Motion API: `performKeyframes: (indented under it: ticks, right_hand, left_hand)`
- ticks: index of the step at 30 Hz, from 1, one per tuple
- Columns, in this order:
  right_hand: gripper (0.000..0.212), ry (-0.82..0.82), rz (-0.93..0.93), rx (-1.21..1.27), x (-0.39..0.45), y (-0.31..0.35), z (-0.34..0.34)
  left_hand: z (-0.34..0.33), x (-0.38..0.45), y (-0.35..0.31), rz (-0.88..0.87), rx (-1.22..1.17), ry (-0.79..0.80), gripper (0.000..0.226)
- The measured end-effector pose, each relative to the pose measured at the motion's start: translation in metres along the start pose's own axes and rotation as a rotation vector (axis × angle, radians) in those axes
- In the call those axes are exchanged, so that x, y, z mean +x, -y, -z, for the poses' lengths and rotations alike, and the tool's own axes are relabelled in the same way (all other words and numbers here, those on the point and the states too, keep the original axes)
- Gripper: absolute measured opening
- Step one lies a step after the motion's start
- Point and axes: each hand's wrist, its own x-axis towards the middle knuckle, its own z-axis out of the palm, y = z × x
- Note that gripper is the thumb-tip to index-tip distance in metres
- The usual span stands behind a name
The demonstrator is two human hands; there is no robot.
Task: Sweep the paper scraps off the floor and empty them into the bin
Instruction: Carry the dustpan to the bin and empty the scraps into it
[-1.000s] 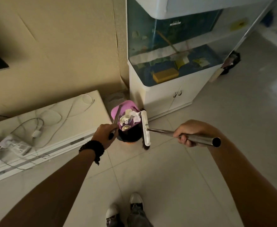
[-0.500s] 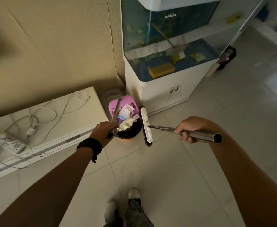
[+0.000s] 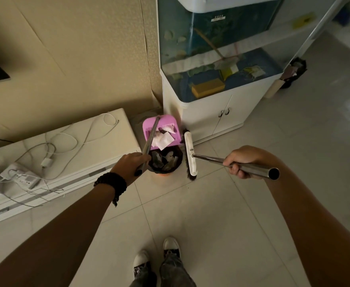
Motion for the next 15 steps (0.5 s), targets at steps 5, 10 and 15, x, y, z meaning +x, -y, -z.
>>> performKeyframes:
  ticks: [5,10,15]
  right_hand:
    - [0.008,0.027,-0.006,0.002,0.008,-0.004,0.007]
    - [0.005,-0.034,0.037,-0.091,0.014,-0.009,0.010]
    - [0.014,-0.060,-0.002,-0.094,0.010,-0.015,0.037]
  left_hand:
    - [0.003,-0.004,-0.011,-0.031,0.016,0.049,0.027]
    - [0.005,0.000,-0.019,-0.041,0.033,0.080,0.029]
    - [0.000,0.003,-0.030,0.010,0.014,0.058,0.023]
